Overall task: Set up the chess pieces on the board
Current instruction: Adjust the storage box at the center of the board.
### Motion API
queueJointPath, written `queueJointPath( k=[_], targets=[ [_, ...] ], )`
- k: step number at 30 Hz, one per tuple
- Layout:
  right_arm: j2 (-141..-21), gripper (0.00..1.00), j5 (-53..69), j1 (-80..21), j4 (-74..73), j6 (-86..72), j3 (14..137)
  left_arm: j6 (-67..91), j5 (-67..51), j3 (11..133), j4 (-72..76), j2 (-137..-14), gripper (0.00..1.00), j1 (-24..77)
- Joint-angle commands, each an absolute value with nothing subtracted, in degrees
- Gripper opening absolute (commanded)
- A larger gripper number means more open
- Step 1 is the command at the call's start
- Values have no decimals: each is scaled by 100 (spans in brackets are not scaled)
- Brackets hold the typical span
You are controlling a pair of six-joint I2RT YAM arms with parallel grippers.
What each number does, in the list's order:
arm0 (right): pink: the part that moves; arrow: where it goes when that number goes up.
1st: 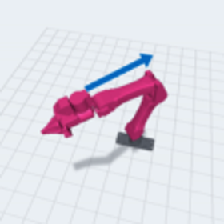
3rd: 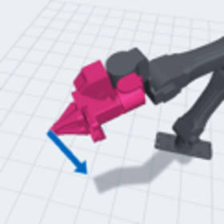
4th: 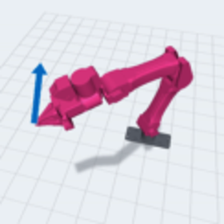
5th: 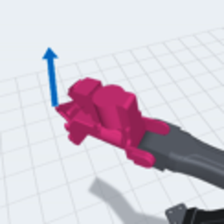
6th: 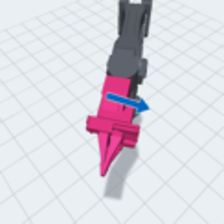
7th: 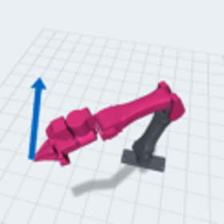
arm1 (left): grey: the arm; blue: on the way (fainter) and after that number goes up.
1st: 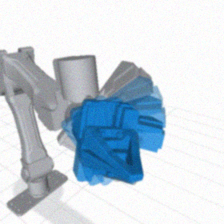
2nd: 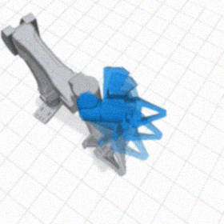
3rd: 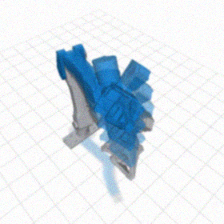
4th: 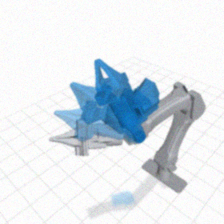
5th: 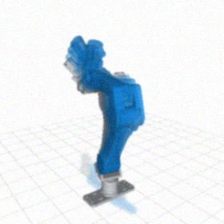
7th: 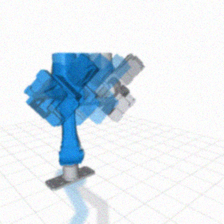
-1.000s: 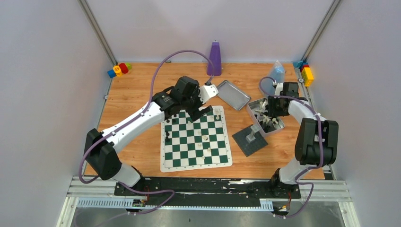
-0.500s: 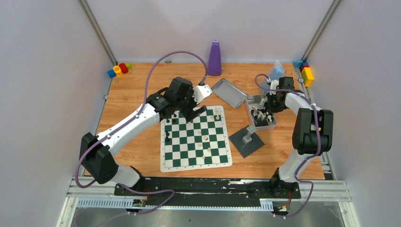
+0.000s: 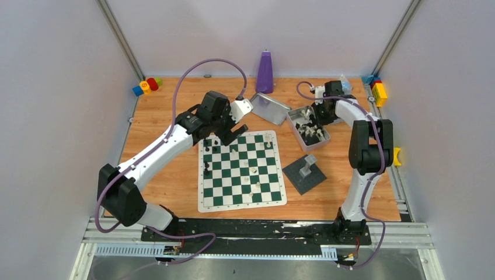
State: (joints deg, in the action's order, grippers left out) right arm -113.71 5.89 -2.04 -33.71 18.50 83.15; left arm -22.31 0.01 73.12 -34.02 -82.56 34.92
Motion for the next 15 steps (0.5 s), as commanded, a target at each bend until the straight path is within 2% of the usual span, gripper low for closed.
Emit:
queueJointPath(
  k=[1,7,15],
  targets=[
    [-11591,0,576,-373,-3469,1607,8896,-2253,-17,7539,-3392,-8262,100,3434],
    [-11690,0,536,-649,-3673,1117,9011,-2236,-18,7692,-3431,-8431,100,3378],
    [-11288,0,492,-691,-3718,449,8331,-2225,-15,7811,-3490,-8542,100,3349]
  ],
)
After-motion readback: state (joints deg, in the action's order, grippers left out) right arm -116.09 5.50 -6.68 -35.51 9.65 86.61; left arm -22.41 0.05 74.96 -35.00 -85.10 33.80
